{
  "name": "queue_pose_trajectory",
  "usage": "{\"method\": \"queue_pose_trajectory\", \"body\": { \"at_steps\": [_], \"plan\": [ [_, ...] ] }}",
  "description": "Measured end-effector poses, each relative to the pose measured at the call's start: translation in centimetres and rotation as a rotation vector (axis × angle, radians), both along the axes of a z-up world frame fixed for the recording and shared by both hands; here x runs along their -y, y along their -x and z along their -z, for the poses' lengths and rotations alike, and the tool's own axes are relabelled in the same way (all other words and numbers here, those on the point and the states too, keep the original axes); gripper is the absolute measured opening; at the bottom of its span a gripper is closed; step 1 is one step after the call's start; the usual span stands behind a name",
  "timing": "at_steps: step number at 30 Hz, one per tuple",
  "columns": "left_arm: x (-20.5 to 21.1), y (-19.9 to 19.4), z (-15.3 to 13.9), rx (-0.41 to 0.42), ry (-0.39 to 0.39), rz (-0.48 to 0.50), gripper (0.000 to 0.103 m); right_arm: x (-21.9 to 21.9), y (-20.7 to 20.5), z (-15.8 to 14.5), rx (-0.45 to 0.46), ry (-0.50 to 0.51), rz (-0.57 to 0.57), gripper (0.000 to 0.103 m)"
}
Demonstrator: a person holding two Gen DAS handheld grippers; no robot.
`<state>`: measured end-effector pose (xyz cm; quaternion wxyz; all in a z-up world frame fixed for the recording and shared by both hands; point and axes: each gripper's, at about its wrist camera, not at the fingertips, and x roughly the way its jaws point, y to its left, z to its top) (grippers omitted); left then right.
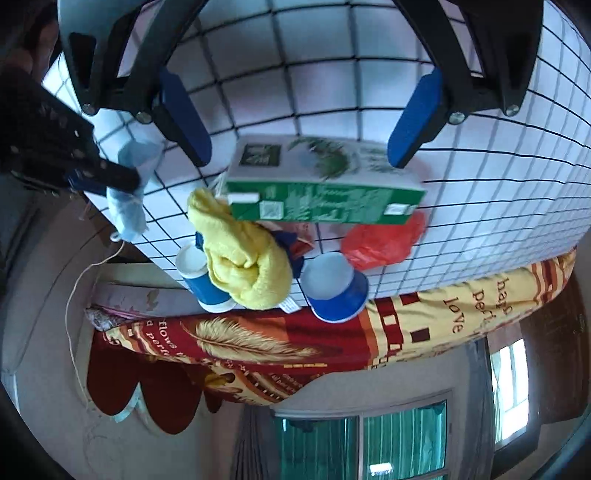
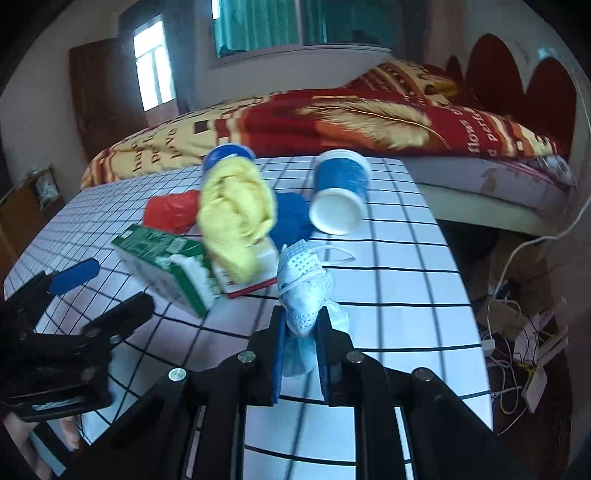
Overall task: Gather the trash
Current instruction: 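Grasp the green milk carton with the left gripper while the right grasps the white mask, then lift the green carton and white mask off the table with both grippers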
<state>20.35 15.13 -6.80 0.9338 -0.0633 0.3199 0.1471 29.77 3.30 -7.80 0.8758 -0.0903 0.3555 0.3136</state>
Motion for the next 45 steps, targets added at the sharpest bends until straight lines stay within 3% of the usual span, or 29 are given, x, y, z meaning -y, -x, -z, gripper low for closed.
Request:
{"method": "queue_pose_trajectory", "body": {
  "at_steps": [6, 10, 12, 16, 21, 24, 26, 27, 28, 35, 45],
  "plan": [
    [-2.5, -0.8, 1.0, -0.042, 0.019, -0.12, 0.094, 0.0, -0.4, 0.3, -0.01, 0.0, -0.018, 0.017],
    [-9.6, 3.7, 1.2, -0.029, 0.07, -0.301, 0.088, 0.0, -0.4, 0.5, -0.015, -0.023, -0.025, 0.016],
    [-11.4, 5.3, 1.1, -0.019, 0.104, -0.332, 0.088, -0.2, -0.3, 0.4, -0.011, -0.038, -0.022, 0.016],
    [-10.1, 4.2, 0.7, -0.016, 0.04, -0.278, 0.088, -0.9, -0.4, 0.5, -0.017, -0.04, -0.01, 0.016],
    [-10.9, 1.7, 1.4, -0.068, 0.035, -0.293, 0.087, -1.5, -1.2, 0.9, -0.025, -0.006, 0.006, 0.016],
    [-13.2, 1.2, 1.8, -0.088, 0.089, -0.309, 0.076, -1.8, -1.7, 0.7, -0.024, 0.008, 0.009, 0.016],
    [-14.0, 1.2, 2.0, -0.099, 0.111, -0.298, 0.058, -1.8, -1.9, 0.6, -0.027, 0.011, 0.007, 0.016],
    [-14.6, 1.5, 2.2, -0.1, 0.149, -0.272, 0.041, -1.8, -1.9, 0.5, -0.027, 0.012, 0.006, 0.016],
    [-14.6, 1.8, 2.2, -0.094, 0.156, -0.257, 0.039, -1.8, -1.8, 0.4, -0.024, 0.012, 0.006, 0.016],
    [-11.1, 5.1, 1.2, -0.043, 0.074, -0.12, 0.038, -1.0, -0.5, -0.7, 0.002, 0.0, 0.009, 0.014],
    [-7.2, 8.1, -1.3, 0.014, 0.058, -0.044, 0.038, 2.3, 2.8, -3.2, 0.045, -0.041, 0.043, 0.014]
  ]
}}
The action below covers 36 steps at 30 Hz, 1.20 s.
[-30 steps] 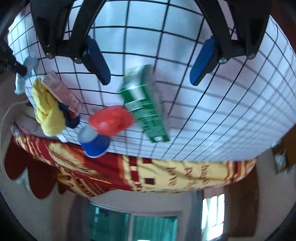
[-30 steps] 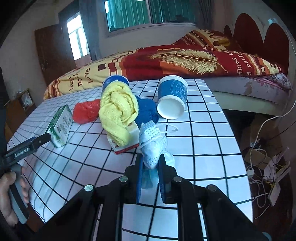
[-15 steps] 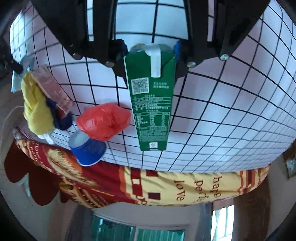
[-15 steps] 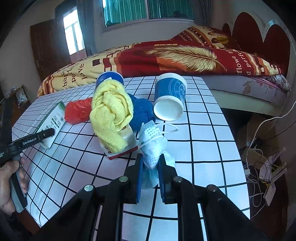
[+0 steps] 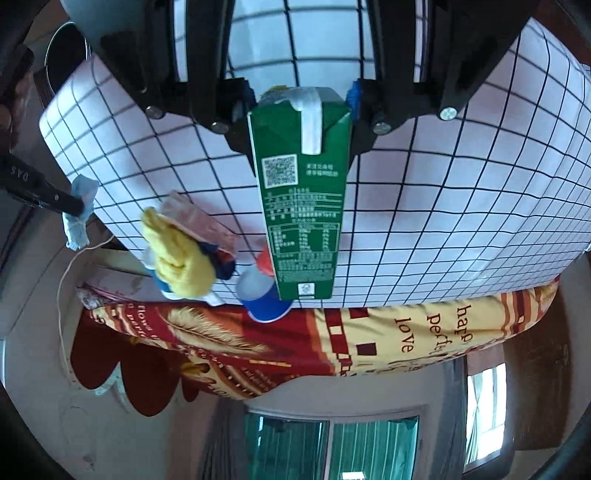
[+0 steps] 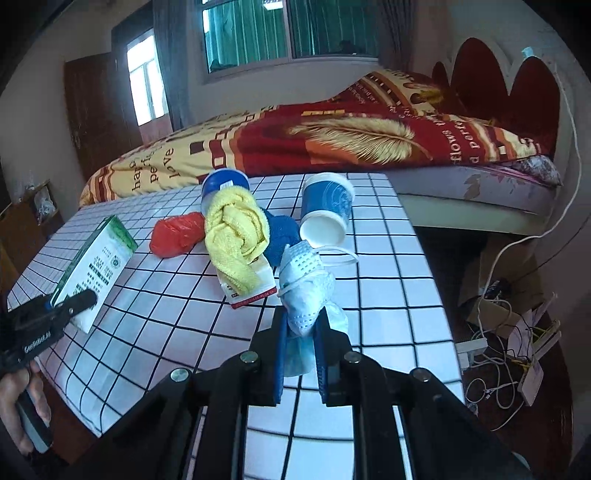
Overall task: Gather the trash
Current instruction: 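Lift the green carton and white mask off the table with both grippers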
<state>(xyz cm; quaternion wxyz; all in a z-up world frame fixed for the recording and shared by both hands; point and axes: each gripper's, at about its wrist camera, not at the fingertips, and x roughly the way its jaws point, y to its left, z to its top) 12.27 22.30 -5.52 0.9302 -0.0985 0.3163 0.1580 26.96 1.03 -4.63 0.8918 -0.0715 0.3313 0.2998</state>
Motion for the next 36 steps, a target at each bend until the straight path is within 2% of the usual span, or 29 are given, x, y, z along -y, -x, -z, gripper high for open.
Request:
{"method": "queue_pose_trajectory", "body": {
  "at_steps": [19, 36],
  "plan": [
    [7.3, 3.2, -2.4, 0.061, -0.033, 0.132, 0.038, 6.4, 6.5, -3.3, 0.079, -0.065, 0.02, 0.014],
    [14.4, 2.0, -3.1, 0.075, -0.073, 0.292, 0.038, 14.0, 7.3, -3.6, 0.112, -0.078, 0.118, 0.014]
  ]
}}
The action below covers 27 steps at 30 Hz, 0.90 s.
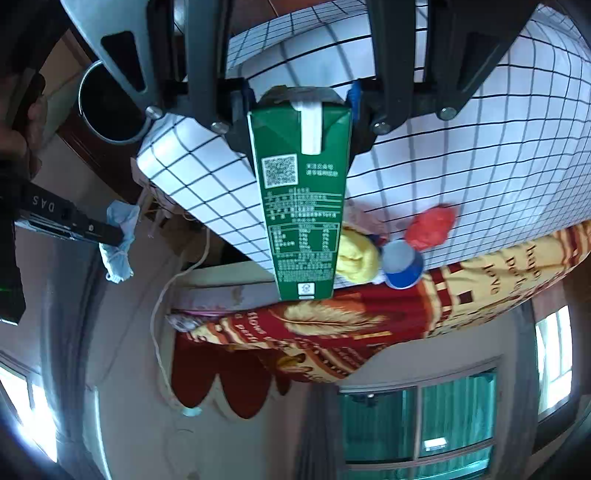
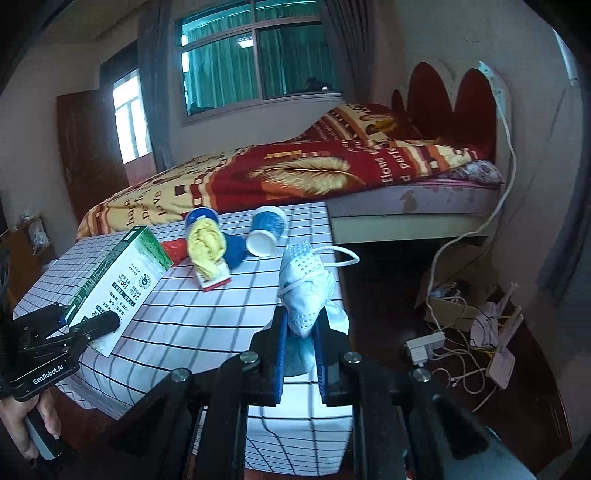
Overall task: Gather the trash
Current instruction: 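Lift the green carton and white mask off the table with both grippers, then carry the green carton and white mask with both grippers over the black bucket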
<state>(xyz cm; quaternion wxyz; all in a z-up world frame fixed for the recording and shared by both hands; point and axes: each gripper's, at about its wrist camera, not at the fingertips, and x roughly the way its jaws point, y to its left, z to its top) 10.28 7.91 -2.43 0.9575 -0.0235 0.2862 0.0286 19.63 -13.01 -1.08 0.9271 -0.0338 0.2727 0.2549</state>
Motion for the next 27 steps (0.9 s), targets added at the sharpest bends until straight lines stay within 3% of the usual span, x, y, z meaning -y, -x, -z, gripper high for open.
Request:
{"method": "queue_pose_trajectory", "body": {
  "at_steps": [27],
  "plan": [
    [13.3, -3.0, 1.5, -0.037, -0.016, 0.311, 0.038, 14.6, 1.3, 2.9, -0.052, -0.007, 0.259, 0.014]
  ]
}}
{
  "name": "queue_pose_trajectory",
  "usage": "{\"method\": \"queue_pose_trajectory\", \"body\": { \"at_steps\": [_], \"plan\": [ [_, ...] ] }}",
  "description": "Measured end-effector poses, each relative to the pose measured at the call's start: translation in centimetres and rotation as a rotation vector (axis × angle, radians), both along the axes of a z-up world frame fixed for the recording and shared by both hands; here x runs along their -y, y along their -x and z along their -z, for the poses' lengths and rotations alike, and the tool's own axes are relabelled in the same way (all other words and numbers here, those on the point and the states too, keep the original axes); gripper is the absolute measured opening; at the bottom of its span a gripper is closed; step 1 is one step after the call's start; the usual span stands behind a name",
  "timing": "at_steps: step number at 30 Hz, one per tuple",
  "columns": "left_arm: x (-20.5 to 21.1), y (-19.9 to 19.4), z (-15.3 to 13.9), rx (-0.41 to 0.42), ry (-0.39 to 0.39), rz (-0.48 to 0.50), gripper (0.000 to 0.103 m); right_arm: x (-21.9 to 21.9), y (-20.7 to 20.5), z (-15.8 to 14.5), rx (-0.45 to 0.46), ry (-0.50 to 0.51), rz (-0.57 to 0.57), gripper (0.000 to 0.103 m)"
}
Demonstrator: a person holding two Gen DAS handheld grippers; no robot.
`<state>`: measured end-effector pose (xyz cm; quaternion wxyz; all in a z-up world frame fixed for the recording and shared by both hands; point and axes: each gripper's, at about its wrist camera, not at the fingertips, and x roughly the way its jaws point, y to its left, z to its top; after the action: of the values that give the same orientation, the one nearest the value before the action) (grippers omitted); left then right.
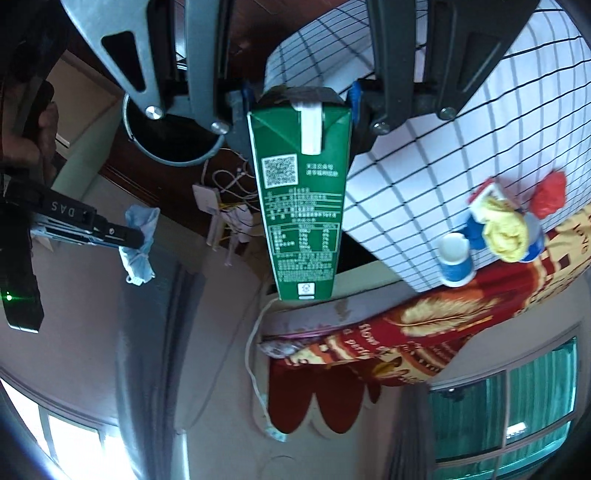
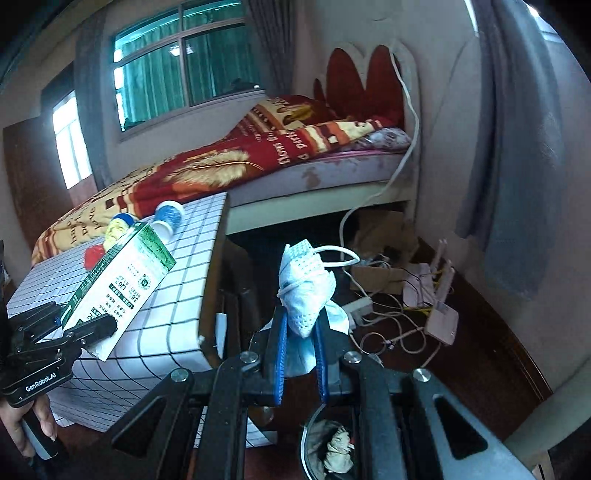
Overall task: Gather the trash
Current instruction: 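Carry the green carton and white mask with both grippers over the black bucket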
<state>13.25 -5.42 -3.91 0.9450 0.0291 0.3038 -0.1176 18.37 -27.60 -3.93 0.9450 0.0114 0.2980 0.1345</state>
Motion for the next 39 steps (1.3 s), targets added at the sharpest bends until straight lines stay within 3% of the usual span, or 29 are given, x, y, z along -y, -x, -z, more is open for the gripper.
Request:
{"method": "queue_pose_trajectory", "body": {
  "at_steps": [23, 31, 39],
  "plan": [
    [10.9, -1.4, 4.7, -0.125, -0.025, 0.258, 0.038, 9.9, 1.5, 5.0, -0.106, 0.01, 0.137, 0.014],
    [13.4, -2.6, 7.7, -0.192, -0.036, 0.325, 0.038, 12.0, 1.4, 8.9, -0.179, 0.006, 0.119, 0.015],
    [14.7, -4.2, 12.7, -0.346, -0.046, 0.351, 0.038, 12.6, 0.2, 15.0, -0.324, 0.027, 0.065, 0.015]
  ]
}}
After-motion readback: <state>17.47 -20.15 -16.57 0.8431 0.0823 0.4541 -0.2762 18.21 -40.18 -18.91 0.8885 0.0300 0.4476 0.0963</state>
